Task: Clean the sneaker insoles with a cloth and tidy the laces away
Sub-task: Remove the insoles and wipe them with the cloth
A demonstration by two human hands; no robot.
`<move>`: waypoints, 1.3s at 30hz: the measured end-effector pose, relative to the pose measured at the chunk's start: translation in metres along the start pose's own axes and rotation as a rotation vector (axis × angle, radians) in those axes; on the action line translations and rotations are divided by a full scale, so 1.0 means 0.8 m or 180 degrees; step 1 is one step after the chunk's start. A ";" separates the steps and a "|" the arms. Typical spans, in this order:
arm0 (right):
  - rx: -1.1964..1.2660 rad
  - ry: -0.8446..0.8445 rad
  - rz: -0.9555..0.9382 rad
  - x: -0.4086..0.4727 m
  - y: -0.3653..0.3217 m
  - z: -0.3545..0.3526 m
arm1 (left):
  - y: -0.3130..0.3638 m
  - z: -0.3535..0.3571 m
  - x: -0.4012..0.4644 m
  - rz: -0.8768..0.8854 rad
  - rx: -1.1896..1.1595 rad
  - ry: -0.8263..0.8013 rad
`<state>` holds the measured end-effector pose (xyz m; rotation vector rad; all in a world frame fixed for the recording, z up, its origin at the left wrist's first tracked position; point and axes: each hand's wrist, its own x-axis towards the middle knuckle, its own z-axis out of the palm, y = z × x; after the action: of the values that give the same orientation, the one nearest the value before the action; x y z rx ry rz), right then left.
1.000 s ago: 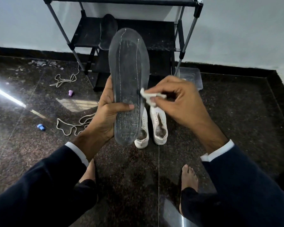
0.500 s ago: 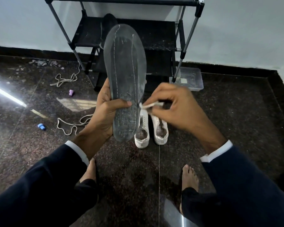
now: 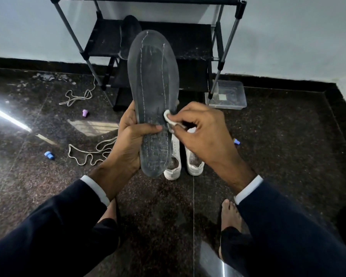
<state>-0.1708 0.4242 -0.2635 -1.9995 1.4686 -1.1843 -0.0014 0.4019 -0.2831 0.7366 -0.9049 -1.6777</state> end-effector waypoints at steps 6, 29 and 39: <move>0.0565 -0.0254 0.0538 0.009 -0.004 -0.031 | 0.002 0.001 0.001 -0.0034 0.0029 0.0036; 0.1610 -0.0623 0.1710 0.002 -0.002 -0.012 | 0.011 0.002 0.004 -0.0276 0.0018 0.0114; 0.2370 0.0613 0.2303 0.011 0.015 -0.012 | -0.004 0.013 -0.002 -0.0424 0.0134 -0.0552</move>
<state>-0.1846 0.4129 -0.2631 -0.7850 1.3588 -1.3173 -0.0111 0.4062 -0.2808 0.7002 -1.0336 -1.8672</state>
